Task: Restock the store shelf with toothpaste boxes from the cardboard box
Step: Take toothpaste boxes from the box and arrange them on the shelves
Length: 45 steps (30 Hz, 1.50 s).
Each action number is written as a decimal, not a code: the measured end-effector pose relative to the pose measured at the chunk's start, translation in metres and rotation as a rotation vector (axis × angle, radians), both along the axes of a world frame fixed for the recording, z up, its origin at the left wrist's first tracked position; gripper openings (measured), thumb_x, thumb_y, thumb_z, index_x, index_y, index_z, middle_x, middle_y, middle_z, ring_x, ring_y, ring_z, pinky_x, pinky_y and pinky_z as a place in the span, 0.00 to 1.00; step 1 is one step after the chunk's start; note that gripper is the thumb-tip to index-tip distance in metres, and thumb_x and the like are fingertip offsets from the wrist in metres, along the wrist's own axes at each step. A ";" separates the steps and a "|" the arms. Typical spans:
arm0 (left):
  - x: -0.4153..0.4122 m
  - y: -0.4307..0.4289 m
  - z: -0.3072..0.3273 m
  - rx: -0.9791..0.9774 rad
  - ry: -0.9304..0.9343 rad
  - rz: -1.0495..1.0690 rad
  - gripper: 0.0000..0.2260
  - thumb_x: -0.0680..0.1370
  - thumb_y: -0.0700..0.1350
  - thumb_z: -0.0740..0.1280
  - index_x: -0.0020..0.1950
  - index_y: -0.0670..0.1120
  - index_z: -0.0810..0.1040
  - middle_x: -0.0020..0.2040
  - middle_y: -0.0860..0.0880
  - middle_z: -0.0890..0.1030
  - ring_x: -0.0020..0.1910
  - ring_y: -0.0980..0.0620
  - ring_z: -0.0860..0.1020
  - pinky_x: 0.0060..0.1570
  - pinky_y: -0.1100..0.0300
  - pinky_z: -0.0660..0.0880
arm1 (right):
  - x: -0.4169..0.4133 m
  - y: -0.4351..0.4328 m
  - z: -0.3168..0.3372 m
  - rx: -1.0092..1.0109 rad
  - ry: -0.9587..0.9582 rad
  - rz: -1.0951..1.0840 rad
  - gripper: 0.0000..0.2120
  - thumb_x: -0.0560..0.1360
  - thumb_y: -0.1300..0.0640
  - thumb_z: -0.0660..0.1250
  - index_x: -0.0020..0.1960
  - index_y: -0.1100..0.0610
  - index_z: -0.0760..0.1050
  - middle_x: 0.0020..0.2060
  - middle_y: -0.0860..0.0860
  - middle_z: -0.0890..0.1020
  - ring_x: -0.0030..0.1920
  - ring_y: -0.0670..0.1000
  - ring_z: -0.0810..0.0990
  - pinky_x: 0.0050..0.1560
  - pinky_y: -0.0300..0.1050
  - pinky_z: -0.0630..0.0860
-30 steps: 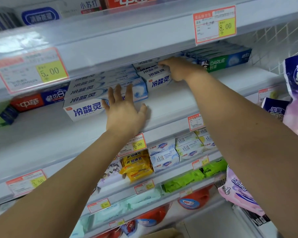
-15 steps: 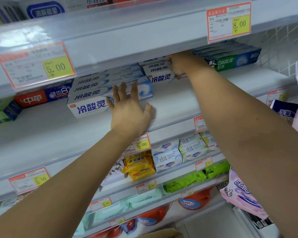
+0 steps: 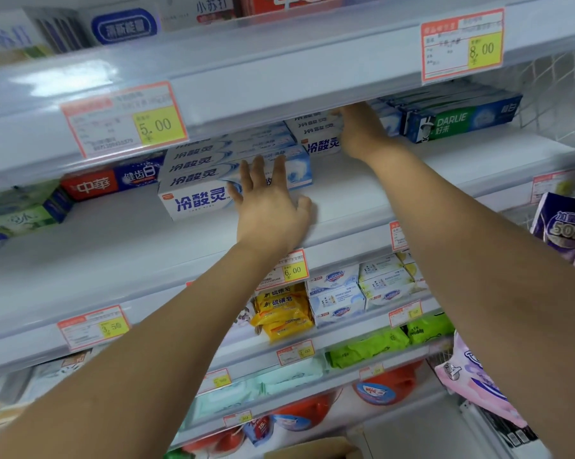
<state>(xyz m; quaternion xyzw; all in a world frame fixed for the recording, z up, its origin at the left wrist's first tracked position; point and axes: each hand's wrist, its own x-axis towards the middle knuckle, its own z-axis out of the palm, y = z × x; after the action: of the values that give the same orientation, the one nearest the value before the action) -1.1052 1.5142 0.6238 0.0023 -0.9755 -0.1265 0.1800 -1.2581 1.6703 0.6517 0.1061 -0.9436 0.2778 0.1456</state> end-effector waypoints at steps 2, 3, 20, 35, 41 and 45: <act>0.002 0.000 0.001 0.024 0.001 -0.013 0.29 0.78 0.52 0.57 0.77 0.49 0.52 0.77 0.42 0.52 0.77 0.42 0.44 0.72 0.40 0.42 | 0.019 -0.004 0.003 -0.042 -0.007 -0.003 0.19 0.78 0.65 0.60 0.69 0.59 0.67 0.67 0.59 0.69 0.64 0.58 0.72 0.53 0.38 0.66; 0.004 0.001 0.002 0.042 0.005 -0.016 0.29 0.78 0.51 0.58 0.77 0.48 0.53 0.77 0.42 0.52 0.77 0.42 0.44 0.73 0.40 0.42 | 0.031 -0.007 0.005 -0.061 -0.023 0.003 0.18 0.79 0.61 0.59 0.69 0.59 0.66 0.67 0.58 0.70 0.64 0.57 0.71 0.53 0.38 0.65; 0.016 -0.144 0.027 0.640 -0.260 0.323 0.27 0.71 0.47 0.74 0.66 0.41 0.69 0.59 0.45 0.77 0.49 0.48 0.76 0.45 0.61 0.71 | 0.095 -0.010 -0.022 0.162 -0.292 0.192 0.26 0.79 0.44 0.58 0.75 0.47 0.59 0.75 0.49 0.62 0.74 0.54 0.61 0.73 0.49 0.58; 0.017 -0.143 0.019 0.507 -0.258 0.224 0.16 0.80 0.49 0.62 0.65 0.42 0.72 0.60 0.42 0.77 0.54 0.44 0.74 0.51 0.58 0.67 | 0.093 -0.008 -0.026 0.193 -0.274 0.173 0.23 0.80 0.45 0.57 0.74 0.44 0.61 0.74 0.51 0.63 0.74 0.56 0.61 0.73 0.53 0.58; 0.092 -0.112 0.015 0.380 0.052 0.089 0.19 0.79 0.48 0.63 0.69 0.45 0.69 0.66 0.48 0.75 0.60 0.49 0.76 0.59 0.58 0.71 | 0.161 -0.008 -0.026 -0.427 0.374 0.030 0.10 0.77 0.50 0.64 0.49 0.57 0.77 0.48 0.51 0.77 0.45 0.44 0.75 0.48 0.36 0.72; 0.178 -0.084 -0.032 0.525 0.178 -0.190 0.10 0.79 0.50 0.64 0.43 0.46 0.79 0.43 0.54 0.81 0.41 0.56 0.77 0.40 0.60 0.76 | 0.250 -0.020 -0.072 -0.511 0.370 0.174 0.20 0.76 0.48 0.65 0.32 0.58 0.65 0.24 0.48 0.65 0.25 0.45 0.62 0.29 0.35 0.60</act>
<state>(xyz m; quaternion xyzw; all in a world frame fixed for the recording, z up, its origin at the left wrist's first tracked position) -0.9269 1.4306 0.5914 -0.0539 -0.8856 -0.3905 0.2455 -1.0082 1.6501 0.5797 0.1949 -0.7883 0.4929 0.3124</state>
